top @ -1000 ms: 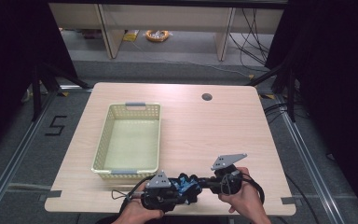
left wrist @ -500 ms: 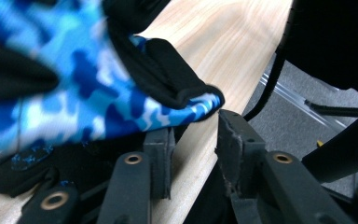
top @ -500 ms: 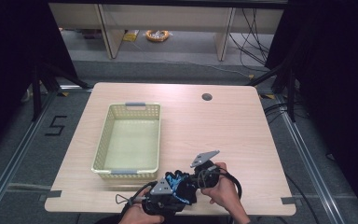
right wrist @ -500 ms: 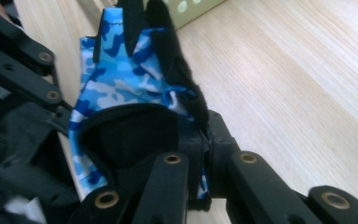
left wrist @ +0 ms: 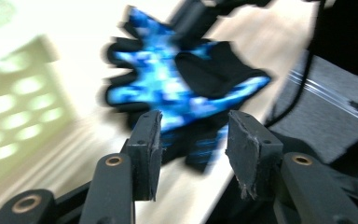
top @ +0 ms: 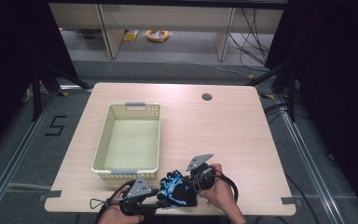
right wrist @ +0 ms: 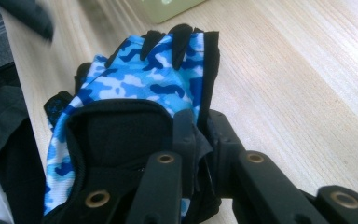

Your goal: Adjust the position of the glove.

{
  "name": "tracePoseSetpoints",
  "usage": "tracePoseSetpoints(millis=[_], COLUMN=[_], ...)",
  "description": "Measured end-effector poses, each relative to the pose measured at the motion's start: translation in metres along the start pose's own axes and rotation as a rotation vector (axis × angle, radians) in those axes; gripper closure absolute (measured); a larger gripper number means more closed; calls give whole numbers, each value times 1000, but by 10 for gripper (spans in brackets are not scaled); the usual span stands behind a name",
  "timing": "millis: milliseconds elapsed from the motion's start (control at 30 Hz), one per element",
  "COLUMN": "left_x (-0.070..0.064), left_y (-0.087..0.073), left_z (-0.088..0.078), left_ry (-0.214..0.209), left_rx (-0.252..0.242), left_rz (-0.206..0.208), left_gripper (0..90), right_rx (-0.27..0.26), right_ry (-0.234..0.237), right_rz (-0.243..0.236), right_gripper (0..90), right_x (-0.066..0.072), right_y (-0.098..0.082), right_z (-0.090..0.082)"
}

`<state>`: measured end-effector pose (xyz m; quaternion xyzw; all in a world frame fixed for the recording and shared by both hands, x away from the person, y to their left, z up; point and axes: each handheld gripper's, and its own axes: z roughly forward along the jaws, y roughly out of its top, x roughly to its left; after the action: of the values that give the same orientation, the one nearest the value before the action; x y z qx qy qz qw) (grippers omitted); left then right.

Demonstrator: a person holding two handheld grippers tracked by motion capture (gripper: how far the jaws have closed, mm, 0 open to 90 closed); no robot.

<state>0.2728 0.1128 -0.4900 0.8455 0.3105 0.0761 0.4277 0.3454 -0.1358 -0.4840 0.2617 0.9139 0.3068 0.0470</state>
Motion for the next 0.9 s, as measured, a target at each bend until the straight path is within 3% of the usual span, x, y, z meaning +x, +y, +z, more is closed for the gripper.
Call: tracePoseSetpoints(millis=[133, 200, 267, 300, 333, 367, 400, 433, 467, 500, 533, 633, 767, 800, 833, 900], left_x=[12, 16, 16, 16, 17, 16, 16, 17, 17, 18, 17, 17, 16, 18, 15, 17], left_y=[-7, -7, -7, -7, -7, -7, -6, -5, -5, -5, -5, -4, -2, 0, -1, 0], left_z=[3, 4, 6, 6, 6, 8, 7, 8, 9, 9, 11, 14, 16, 16, 19, 18], left_ry=[26, 27, 18, 17, 17, 21, 10, 8, 14, 1, 3, -2, -24, -19, -27, -26], left_rx=[16, 40, 29, 37, 37, 44, 43, 42, 48, 57, 49, 63, 60, 74, 59, 86], left_rz=[-24, 4, 8, 22, 31, 18, 23, 39, 41, 49, 40, 40, 28, 73, 33, 78], left_gripper=[532, 533, 533, 533, 533, 535, 535, 536, 536, 537, 538, 543, 535, 534, 534, 531], right_rx=[-25, -26, -47, -61, -62, -93, -104, -104, -106, -127, -111, -119, -108, -97, -102, -85], right_ry=[-20, -23, -34, -38, -51, -37, -52, -44, -49, -53, -38, -35, -17, -8, -5, 16], right_rz=[4, 3, 15, 47, 60, 37, 69, 51, 76, 70, 62, 123, 137, 130, 123, 136], right_gripper=[778, 757, 720, 712, 709, 701, 690, 681, 674, 671, 666, 652, 632, 632, 631, 623], right_x=[0, -1, -1, 1, 2, 3, 7, 9, 12, 16, 19, 32, 46, 48, 51, 56], right_y=[0, 0, 0, 0, 0, -1, -3, -4, -7, -10, -13, -27, -44, -46, -49, -51], right_z=[1, -1, -4, -5, -10, -14, -21, -27, -30, -33, -39, -48, -54, -55, -54, -50])
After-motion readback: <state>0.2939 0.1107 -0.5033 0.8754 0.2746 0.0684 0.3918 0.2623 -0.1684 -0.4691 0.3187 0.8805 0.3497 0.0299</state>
